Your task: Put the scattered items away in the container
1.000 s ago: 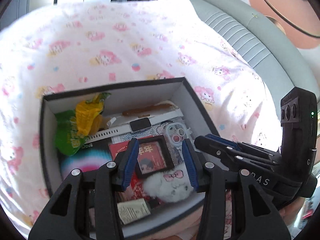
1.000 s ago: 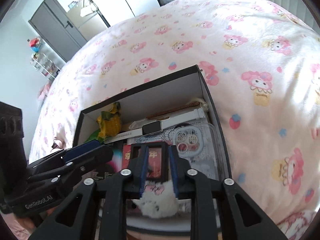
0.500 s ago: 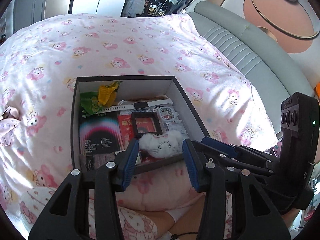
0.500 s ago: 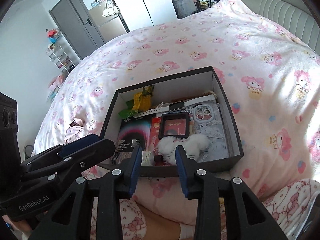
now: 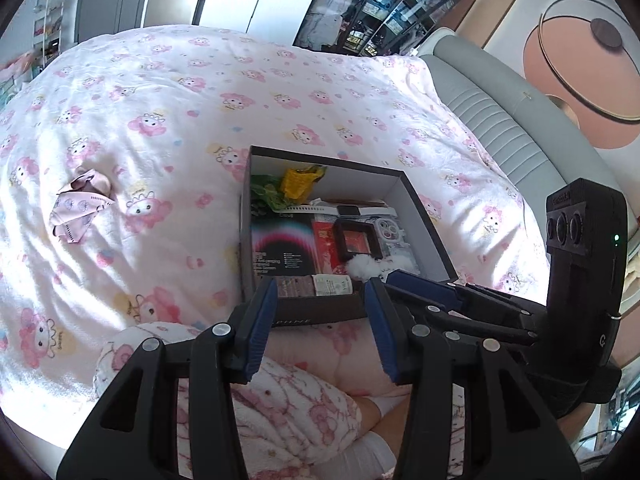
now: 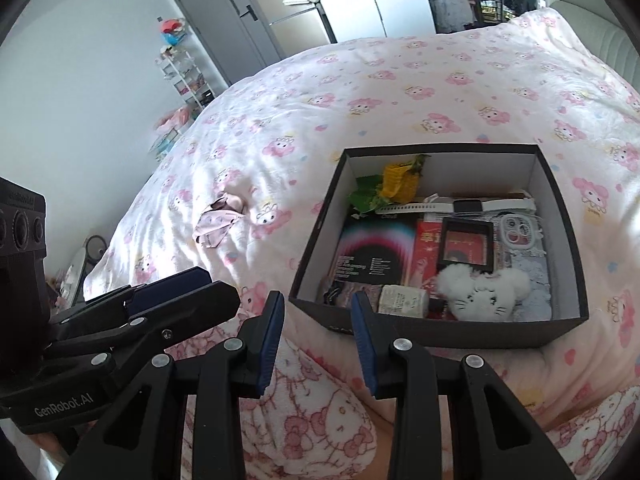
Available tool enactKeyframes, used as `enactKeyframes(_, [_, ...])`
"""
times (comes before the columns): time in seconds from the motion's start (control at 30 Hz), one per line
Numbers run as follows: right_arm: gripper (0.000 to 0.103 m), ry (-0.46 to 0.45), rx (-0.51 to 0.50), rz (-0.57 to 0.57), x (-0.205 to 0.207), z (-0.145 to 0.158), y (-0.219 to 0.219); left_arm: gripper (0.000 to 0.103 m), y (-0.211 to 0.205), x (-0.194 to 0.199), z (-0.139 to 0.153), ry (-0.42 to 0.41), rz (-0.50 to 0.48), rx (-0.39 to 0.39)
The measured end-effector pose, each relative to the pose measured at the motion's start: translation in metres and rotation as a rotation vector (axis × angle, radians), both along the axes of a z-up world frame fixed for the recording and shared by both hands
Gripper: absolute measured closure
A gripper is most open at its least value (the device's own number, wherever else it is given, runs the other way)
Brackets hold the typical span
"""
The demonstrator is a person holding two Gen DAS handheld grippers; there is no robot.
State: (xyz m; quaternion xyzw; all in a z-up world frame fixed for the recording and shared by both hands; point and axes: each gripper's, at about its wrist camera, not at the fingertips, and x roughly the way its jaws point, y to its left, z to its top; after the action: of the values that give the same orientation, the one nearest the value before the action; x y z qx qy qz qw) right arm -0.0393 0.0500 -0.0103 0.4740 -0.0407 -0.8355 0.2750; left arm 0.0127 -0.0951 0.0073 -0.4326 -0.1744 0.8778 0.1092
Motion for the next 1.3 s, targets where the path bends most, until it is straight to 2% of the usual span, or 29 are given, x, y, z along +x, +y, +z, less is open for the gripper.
enactKeyframes(0.17, [0.072, 0.001, 0.025, 0.081, 0.001, -0.002, -0.043, 0.055, -0.045, 0.014, -0.009, -0.005, 0.09, 0.004])
enactKeyframes(0.27, [0.072, -0.084, -0.038, 0.16, -0.006, -0.014, -0.073, 0.053, -0.076, 0.022, -0.02, -0.008, 0.147, 0.028])
enactKeyframes(0.33, [0.072, -0.12, -0.035, 0.189, -0.009, -0.023, -0.094, 0.053, -0.095, 0.027, -0.03, -0.019, 0.19, 0.037])
enactKeyframes(0.6, [0.072, -0.121, 0.028, 0.282, -0.026, -0.034, -0.17, 0.053, -0.157, 0.029, -0.064, -0.052, 0.305, 0.088])
enactKeyframes(0.93, [0.072, -0.083, 0.158, 0.315, -0.078, -0.053, -0.237, 0.053, -0.231, -0.005, -0.105, -0.08, 0.467, 0.114])
enactKeyframes(1.13, [0.072, -0.063, 0.292, 0.336, -0.111, -0.093, -0.281, 0.05, -0.272, -0.039, -0.145, -0.136, 0.562, 0.108])
enactKeyframes(1.23, [0.072, -0.103, 0.31, 0.34, -0.128, -0.115, -0.297, 0.052, -0.29, -0.058, -0.167, -0.179, 0.579, 0.116])
enactKeyframes(1.3, [0.072, -0.128, 0.312, 0.341, -0.137, -0.127, -0.305, 0.052, -0.301, -0.068, -0.176, -0.179, 0.604, 0.113])
